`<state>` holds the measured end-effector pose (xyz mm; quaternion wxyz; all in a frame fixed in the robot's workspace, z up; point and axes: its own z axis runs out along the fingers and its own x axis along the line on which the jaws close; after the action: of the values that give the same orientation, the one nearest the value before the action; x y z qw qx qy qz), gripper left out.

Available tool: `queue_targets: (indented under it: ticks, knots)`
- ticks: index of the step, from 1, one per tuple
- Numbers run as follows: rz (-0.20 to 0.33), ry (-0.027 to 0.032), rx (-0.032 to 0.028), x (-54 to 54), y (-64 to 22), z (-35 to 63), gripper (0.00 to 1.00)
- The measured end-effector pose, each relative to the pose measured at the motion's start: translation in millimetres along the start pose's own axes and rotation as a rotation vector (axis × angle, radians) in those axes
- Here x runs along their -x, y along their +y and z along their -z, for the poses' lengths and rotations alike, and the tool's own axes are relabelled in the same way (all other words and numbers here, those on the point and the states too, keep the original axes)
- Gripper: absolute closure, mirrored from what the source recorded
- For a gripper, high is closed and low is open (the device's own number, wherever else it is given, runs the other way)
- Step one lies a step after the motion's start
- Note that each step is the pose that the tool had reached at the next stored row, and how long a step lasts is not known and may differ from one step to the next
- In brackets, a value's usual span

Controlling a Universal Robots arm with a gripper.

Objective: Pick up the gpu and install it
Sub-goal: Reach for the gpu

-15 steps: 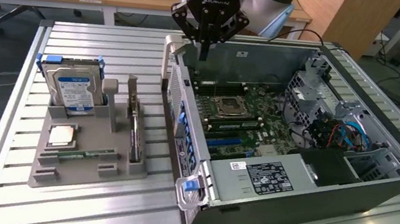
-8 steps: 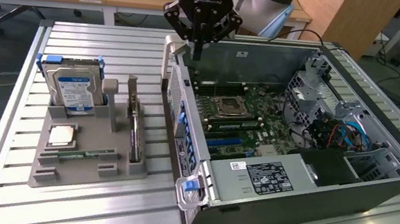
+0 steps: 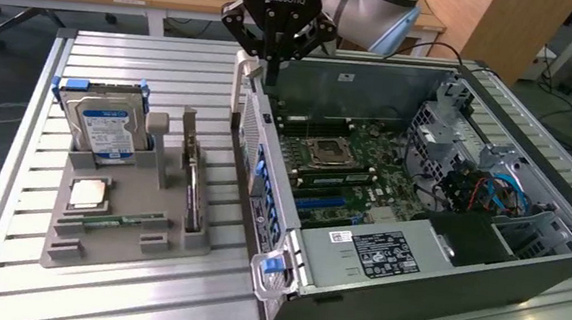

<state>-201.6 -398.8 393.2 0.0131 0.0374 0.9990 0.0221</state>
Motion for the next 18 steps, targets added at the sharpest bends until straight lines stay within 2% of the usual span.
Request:
queue_targets:
  ticks: [12,13,18]
  knots:
    - [-0.002,-0.0001,0.0,-19.1,-0.9,0.4,0.89]
    - [-0.003,-0.0001,0.0,-24.5,-1.1,0.6,0.89]
    - [-0.005,-0.0002,-0.0001,-33.3,-1.0,0.7,0.89]
